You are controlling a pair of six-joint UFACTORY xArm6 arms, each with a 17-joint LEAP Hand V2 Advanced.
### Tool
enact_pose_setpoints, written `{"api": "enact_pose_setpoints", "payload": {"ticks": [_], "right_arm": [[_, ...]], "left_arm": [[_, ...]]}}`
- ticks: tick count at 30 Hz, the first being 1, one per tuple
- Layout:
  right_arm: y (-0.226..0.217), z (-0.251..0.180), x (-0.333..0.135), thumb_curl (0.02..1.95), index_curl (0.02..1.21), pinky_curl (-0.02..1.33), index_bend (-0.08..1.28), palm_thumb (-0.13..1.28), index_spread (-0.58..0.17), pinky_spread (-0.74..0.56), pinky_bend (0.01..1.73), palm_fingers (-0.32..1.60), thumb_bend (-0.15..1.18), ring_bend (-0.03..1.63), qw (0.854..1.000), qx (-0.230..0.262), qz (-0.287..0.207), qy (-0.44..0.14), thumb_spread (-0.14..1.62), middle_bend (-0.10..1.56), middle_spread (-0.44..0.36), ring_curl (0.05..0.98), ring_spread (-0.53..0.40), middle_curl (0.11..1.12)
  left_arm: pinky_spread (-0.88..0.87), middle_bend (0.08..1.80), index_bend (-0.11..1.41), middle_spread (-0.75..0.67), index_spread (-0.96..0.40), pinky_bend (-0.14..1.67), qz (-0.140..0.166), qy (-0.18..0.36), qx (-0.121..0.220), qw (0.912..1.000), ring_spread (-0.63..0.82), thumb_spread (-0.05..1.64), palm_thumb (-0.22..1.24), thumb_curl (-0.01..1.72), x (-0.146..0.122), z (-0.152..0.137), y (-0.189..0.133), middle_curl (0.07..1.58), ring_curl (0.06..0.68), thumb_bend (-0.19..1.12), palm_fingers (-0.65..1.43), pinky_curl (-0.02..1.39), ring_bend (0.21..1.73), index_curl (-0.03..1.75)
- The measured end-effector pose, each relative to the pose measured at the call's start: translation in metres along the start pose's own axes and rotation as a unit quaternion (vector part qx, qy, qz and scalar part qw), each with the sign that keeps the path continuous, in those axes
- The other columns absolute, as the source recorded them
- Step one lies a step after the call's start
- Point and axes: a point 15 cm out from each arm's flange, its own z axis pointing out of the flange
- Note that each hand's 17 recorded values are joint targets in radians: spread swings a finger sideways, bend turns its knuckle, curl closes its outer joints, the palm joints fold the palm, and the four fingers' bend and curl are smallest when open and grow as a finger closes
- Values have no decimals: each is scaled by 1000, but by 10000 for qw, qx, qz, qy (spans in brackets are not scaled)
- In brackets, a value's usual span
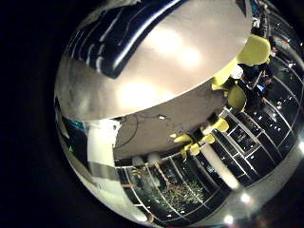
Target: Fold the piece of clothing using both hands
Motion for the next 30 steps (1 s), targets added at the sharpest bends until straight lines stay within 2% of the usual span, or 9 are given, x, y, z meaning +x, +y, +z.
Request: {"api": "enact_pose_setpoints", "payload": {"ticks": [1, 2, 8, 9, 11, 14, 20, 24, 30], "right_arm": [[0, 2, 1, 406, 389, 268, 175, 744, -318, -182, 653, 548, -4, 883, 10000, -21, 17, 21, 1003, 542, -245, 461, -330, 635], [-1, 2, 1, 412, 396, 290, 174, 760, -332, -245, 724, 600, -8, 915, 10000, -11, 17, 26, 997, 548, -259, 478, -342, 650], [-13, -1, 2, 445, 481, 406, 257, 865, -432, -421, 994, 832, -11, 1056, 9999, 137, 35, 30, 965, 660, -349, 571, -368, 781], [-15, -2, 2, 450, 512, 432, 317, 878, -458, -419, 1052, 931, -10, 1078, 9998, 183, 53, 31, 962, 676, -359, 586, -368, 805], [-20, -4, 2, 456, 554, 468, 369, 901, -481, -409, 1108, 954, -8, 1101, 9996, 284, 81, 31, 963, 702, -378, 607, -365, 843], [-33, -9, 2, 464, 664, 530, 551, 917, -520, -373, 1181, 1064, -17, 1143, 9984, 558, 129, 27, 959, 787, -395, 651, -360, 921], [-62, -24, 13, 477, 866, 650, 872, 940, -495, -309, 1239, 1096, 8, 1214, 9916, 1256, 307, -94, 1074, 974, -379, 736, -330, 1030], [-59, -35, 29, 505, 934, 724, 958, 992, -457, -278, 1264, 1063, 27, 1257, 9882, 1432, 517, -172, 1152, 1064, -350, 781, -317, 1062], [-31, -66, 39, 538, 987, 832, 1007, 1008, -414, -250, 1264, 1020, 18, 1298, 9852, 1578, 649, -158, 1215, 1136, -310, 825, -299, 1070]], "left_arm": [[-520, 795, 435, -562, -590, 1582, 9, 0, 1, 10000, -420, 1146, 906, 557, 0, -1, 0, 1364, 557, -12, 733, 689, 1612, 907], [-518, 796, 423, -563, -592, 1584, 16, 1, 1, 10000, -420, 1146, 906, 557, -1, -2, 0, 1367, 557, -12, 732, 688, 1613, 930], [-512, 796, 354, -570, -602, 1594, 2, 28, 63, 10000, -419, 1152, 899, 560, -6, -11, -1, 1378, 554, -13, 732, 678, 1616, 1059], [-511, 795, 342, -571, -603, 1595, 6, 31, 58, 10000, -419, 1153, 898, 561, -7, -11, -1, 1379, 553, -12, 733, 676, 1616, 1080], [-510, 794, 325, -572, -604, 1596, 16, 34, 36, 10000, -419, 1154, 897, 561, -8, -12, 1, 1381, 552, -12, 734, 673, 1616, 1109], [-508, 790, 292, -574, -604, 1597, 52, 45, -2, 10000, -419, 1155, 891, 560, -11, -15, 4, 1384, 551, -13, 738, 669, 1614, 1165], [-506, 782, 228, -580, -600, 1592, 105, 43, 16, 9999, -417, 1156, 889, 560, -13, -23, 6, 1388, 547, -12, 754, 659, 1609, 1261], [-506, 771, 190, -584, -593, 1588, 229, 3, 20, 9997, -417, 1157, 889, 560, -17, -31, 9, 1390, 545, -12, 761, 653, 1602, 1315], [-510, 762, 175, -592, -577, 1579, 342, -3, -257, 9991, -417, 1159, 877, 558, -27, -41, 29, 1391, 543, -14, 769, 644, 1592, 1376]]}}
